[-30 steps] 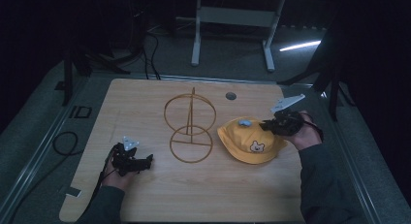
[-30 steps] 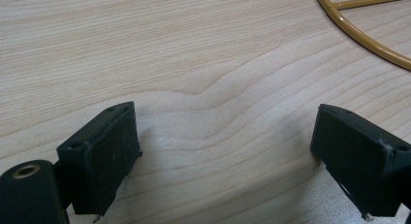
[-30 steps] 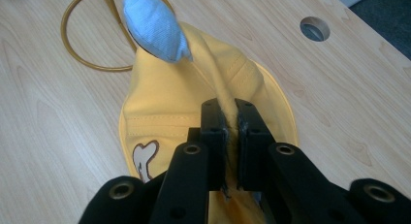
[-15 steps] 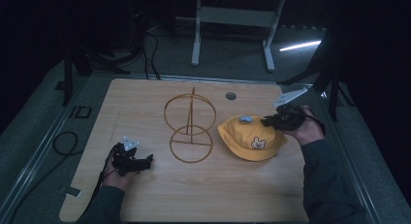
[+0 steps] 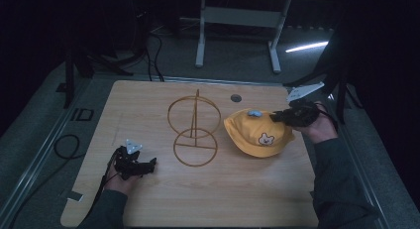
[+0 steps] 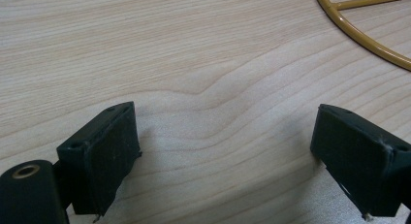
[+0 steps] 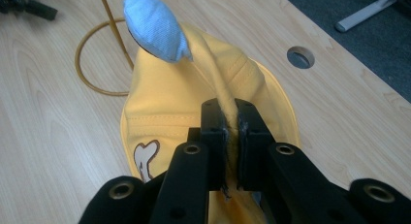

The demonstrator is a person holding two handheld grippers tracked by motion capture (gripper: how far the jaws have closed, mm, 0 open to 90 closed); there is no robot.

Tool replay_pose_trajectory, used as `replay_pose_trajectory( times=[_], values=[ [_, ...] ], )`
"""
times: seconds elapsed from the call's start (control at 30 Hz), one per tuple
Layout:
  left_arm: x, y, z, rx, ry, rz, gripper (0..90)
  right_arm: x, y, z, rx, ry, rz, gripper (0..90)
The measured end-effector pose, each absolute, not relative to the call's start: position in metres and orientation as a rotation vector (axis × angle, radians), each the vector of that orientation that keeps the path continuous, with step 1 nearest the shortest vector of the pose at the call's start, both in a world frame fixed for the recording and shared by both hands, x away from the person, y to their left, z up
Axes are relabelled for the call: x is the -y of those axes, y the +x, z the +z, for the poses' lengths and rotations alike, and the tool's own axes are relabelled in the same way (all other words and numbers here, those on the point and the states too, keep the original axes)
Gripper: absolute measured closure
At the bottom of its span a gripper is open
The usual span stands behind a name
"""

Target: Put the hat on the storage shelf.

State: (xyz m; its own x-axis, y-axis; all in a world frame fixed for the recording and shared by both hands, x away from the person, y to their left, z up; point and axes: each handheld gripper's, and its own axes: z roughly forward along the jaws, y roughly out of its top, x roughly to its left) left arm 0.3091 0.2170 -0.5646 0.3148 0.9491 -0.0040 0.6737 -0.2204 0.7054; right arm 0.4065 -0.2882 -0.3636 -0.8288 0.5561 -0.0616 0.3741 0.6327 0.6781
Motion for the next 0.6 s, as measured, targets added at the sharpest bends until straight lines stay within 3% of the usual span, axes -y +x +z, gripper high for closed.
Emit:
replay_pose_trajectory(
  times=[0.6],
  values=[
    [-0.217,0.309,-0.565,-1.429,1.978,0.585,10.2,0.302,0.411,-0.342,-2.527,0.767,1.095,84.3]
  ],
)
